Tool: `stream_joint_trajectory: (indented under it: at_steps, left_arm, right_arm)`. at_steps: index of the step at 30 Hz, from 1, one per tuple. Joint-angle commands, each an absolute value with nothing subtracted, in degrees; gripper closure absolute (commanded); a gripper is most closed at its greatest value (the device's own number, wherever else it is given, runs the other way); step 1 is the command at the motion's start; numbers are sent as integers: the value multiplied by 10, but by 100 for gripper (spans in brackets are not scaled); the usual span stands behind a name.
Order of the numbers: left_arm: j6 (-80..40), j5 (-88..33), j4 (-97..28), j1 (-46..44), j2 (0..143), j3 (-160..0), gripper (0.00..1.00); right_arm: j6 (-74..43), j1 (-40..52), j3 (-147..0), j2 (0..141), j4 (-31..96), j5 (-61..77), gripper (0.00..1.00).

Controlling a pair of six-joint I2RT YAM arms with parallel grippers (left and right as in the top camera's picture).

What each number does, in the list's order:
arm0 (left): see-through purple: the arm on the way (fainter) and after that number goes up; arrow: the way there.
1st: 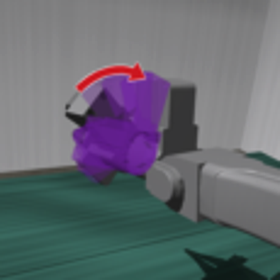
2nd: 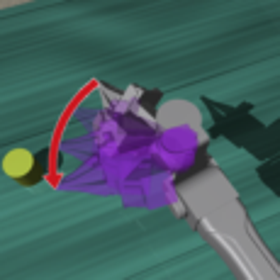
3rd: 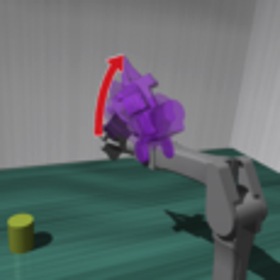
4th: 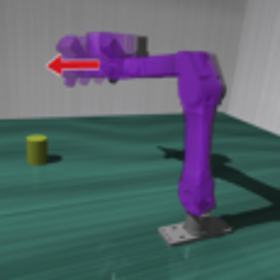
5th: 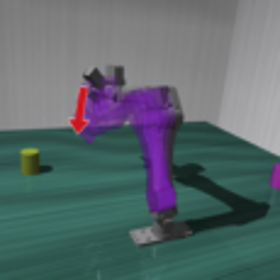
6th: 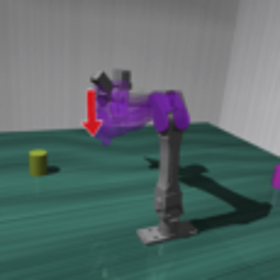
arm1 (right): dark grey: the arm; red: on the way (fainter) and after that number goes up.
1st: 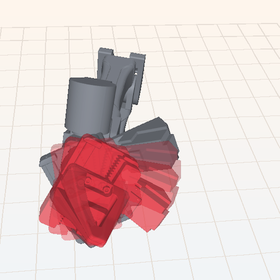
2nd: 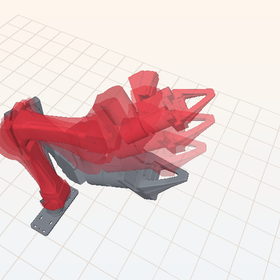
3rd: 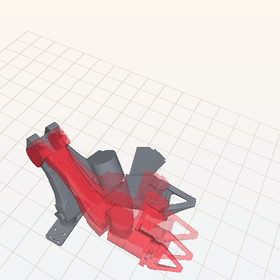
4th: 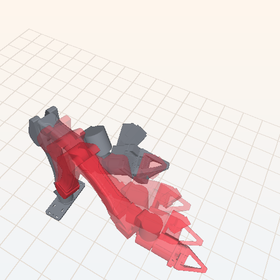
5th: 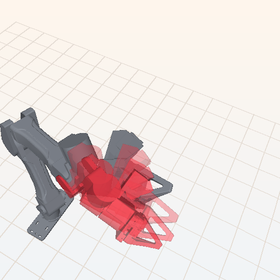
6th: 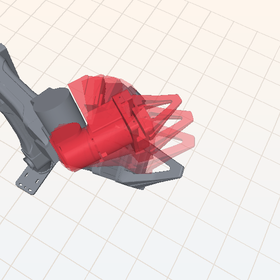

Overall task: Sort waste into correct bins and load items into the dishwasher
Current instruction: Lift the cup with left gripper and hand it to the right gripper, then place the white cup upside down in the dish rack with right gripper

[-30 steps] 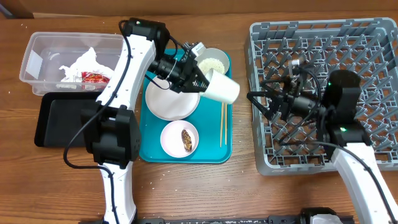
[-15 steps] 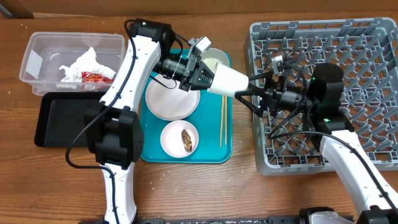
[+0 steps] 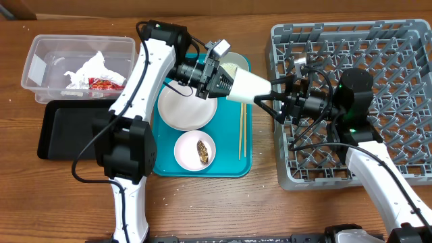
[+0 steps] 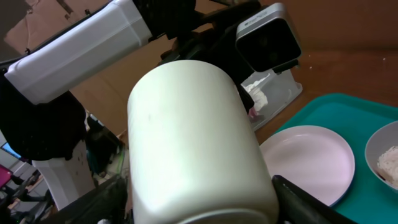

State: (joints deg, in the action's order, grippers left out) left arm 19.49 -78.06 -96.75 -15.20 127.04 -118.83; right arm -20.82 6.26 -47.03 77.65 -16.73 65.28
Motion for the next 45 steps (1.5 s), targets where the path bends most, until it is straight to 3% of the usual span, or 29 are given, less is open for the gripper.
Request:
stream_joint_trajectory:
  at_steps: [1,8,12,17,25,26,39,45]
  left_arm:
    - [193,-793,-969,-166,1267,-1195,96]
    - [193,-789,-968,-167,1267,-1195,96]
    - [193,-781,-968,-169,1267,-1195,88]
    - [193,-776,-963,-169,1267,-1195,68]
    - [193,-771,-959,-159,1267,-1195,61]
    - [193,-769,-959,-155,1267,-1195,57]
    - [193,-759,-941,-136,1267,-1195,51]
    - [144,-687,-884,-116,1267,-1195,51]
  right_arm:
    - [-211,70,-480,775,-175,661,30]
    - [-211,71,-480,775,-175,661,47]
    - [-211,71,-480,775,-175,661,62]
    - [-211,70,-480,775,-175,661,62]
    - [-211,53,-480,775,-175,665,63]
    - [-211,44,-480,775,-175,673,63]
    - [-211,-36,-480,775,-149,721,67]
    - [-210,-94,-480,759,-35,643,67]
